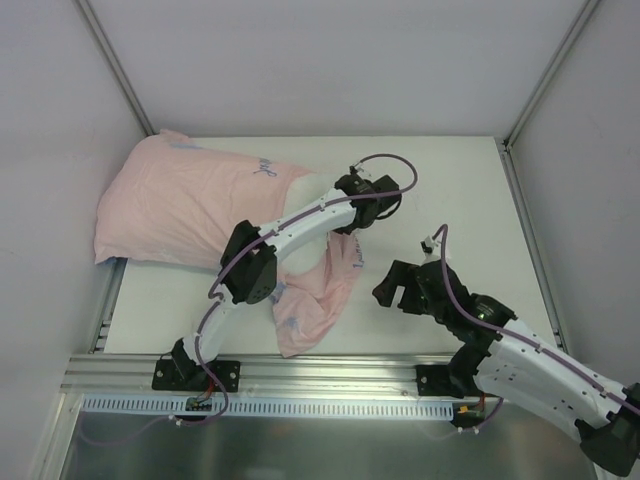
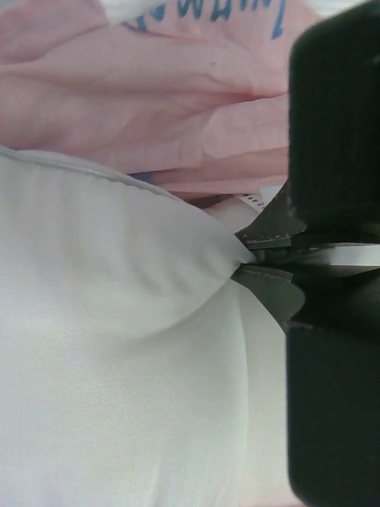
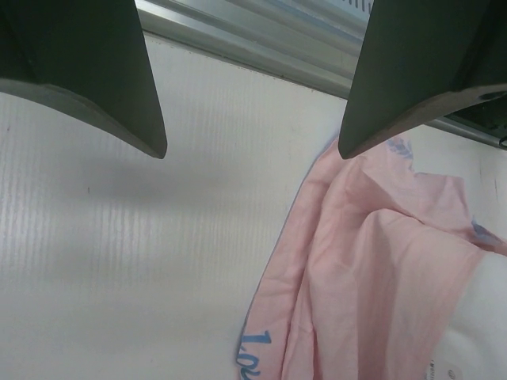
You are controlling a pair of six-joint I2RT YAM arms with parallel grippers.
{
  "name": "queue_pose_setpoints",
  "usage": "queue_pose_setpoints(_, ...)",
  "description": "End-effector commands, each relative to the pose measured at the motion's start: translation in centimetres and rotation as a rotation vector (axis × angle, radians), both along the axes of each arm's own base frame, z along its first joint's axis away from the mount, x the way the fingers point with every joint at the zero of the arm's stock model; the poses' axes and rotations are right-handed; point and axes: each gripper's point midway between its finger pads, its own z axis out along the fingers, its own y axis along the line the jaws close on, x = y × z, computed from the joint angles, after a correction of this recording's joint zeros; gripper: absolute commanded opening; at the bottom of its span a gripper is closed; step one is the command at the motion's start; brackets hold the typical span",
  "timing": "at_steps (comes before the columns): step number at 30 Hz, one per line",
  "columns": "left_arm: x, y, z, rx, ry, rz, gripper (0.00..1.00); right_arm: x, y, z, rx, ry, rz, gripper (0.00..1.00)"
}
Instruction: Remove the pillowcase from the pillow
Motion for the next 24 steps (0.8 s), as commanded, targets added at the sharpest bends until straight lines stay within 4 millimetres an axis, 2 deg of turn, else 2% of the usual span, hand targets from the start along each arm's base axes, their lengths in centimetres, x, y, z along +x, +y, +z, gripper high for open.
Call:
queue_pose_setpoints(1,-1.4,-0.9,7.5,-0.286,-0.024,-0.002,0.00,0.5,2.0,0.7,0.066,-0.005,0.036,0.95)
queue_pose_setpoints(3,-1.7,-1.7,9.0,-0.380,-0.026,-0.022,0.00,0.5,2.7,0.8,0.079,-0.003,0.058,0.95)
queue_pose_setpoints(4,-1.8,-1.4,10.7,-0.438,-0.041,-0.026,0.00,0.7,3.3,1.1,0.092,-0.013,0.070,0.95)
queue_pose_setpoints(6,-2.3,-2.3,11.5,-0.535,-0.011,-0.052,0.00,0.8,4.1,1.3,0.100,-0.014,0.087,0.95)
queue_pose_setpoints(7,-2.7,-2.3,12.9,-0.587,-0.017,-0.065,0.00,1.0,4.8,1.9,0.119,-0.034,0.103,0.95)
queue_pose_setpoints(9,-3.3,-2.7,13.8,-0.681,0.014,-0.089,0.00,1.3,5.9,2.6,0.129,-0.051,0.122,0.95)
queue_pose_setpoints(12,-3.8,-2.9,14.2,-0.739,0.032,-0.108,0.00,2.1,7.5,4.2,0.151,-0.089,0.157,0.95)
queue_pose_setpoints(13,-3.9,-2.7,14.6,-0.746,0.026,-0.110,0.00,2.0,8.1,4.8,0.163,-0.103,0.189,0.93)
queue_pose_setpoints(17,-4.1,-2.3,14.6,-0.750,0.033,-0.106,0.00,1.5,10.2,7.7,0.210,-0.204,0.297,0.93)
queue_pose_setpoints(20,-4.2,-2.4,14.6,-0.769,0.041,-0.105,0.00,1.0,11.5,9.1,0.247,-0.246,0.363,0.96)
queue_pose_setpoints(22,-4.1,-2.5,14.7,-0.773,0.039,-0.107,0.00,0.5,13.1,9.8,0.281,-0.254,0.427,0.97)
queue_pose_setpoints(24,-3.7,-2.5,15.0,-0.777,0.030,-0.108,0.00,-0.9,14.9,10.4,0.322,-0.265,0.516,0.98)
